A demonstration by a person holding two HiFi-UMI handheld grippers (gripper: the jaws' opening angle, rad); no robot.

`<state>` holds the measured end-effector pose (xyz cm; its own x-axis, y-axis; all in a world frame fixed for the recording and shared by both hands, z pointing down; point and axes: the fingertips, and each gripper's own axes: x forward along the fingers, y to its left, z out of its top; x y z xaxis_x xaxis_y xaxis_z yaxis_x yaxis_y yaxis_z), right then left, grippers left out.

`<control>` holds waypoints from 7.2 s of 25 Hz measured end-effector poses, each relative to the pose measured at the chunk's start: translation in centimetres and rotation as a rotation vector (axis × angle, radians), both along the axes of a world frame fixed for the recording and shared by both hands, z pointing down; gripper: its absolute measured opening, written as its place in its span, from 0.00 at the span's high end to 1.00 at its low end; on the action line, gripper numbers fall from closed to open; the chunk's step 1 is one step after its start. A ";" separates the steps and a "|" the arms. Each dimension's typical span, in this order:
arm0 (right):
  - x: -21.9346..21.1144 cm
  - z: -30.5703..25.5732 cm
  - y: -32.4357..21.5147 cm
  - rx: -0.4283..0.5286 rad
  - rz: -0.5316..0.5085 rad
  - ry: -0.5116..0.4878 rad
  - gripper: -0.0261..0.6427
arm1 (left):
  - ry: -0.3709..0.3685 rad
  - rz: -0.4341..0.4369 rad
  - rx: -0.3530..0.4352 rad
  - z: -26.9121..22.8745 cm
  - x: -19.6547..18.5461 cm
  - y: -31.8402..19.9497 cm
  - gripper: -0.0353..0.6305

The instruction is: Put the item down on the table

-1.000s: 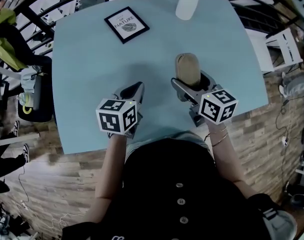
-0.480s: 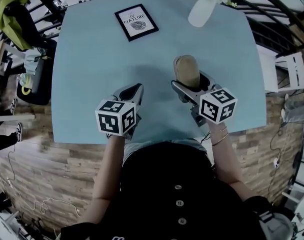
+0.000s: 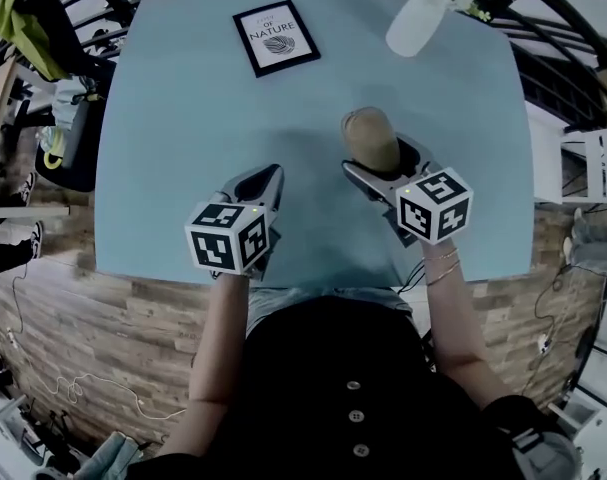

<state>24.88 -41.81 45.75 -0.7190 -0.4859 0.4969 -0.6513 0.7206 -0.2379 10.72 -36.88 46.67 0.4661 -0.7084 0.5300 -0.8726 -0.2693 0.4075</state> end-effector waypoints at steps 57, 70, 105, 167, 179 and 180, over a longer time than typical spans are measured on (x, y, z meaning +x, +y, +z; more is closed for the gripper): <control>-1.8 11.6 -1.5 -0.102 -0.293 0.462 0.35 | 0.014 0.127 -0.076 3.8 3.3 0.1 0.92; -2.0 10.2 -1.7 -0.025 -0.270 0.446 0.33 | -0.003 0.127 -0.074 3.9 3.3 0.9 0.92; 0.6 -4.6 4.7 0.157 0.038 -0.167 0.77 | -0.032 0.223 0.185 -4.3 6.5 2.6 0.92; 0.9 -0.8 10.0 0.069 0.049 -0.123 0.95 | -0.080 0.279 0.039 0.3 9.3 6.4 0.92; 0.5 -0.3 10.4 0.040 0.035 -0.110 0.95 | -0.092 0.299 0.026 0.5 9.2 6.8 0.92; 0.4 -0.3 10.5 0.040 0.033 -0.109 0.95 | -0.094 0.301 0.024 0.5 9.2 6.8 0.92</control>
<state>25.32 -31.35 45.47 -0.7508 -0.5282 0.3967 -0.6470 0.7092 -0.2801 19.96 -30.03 47.17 0.6066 -0.5586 0.5657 -0.7857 -0.5296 0.3195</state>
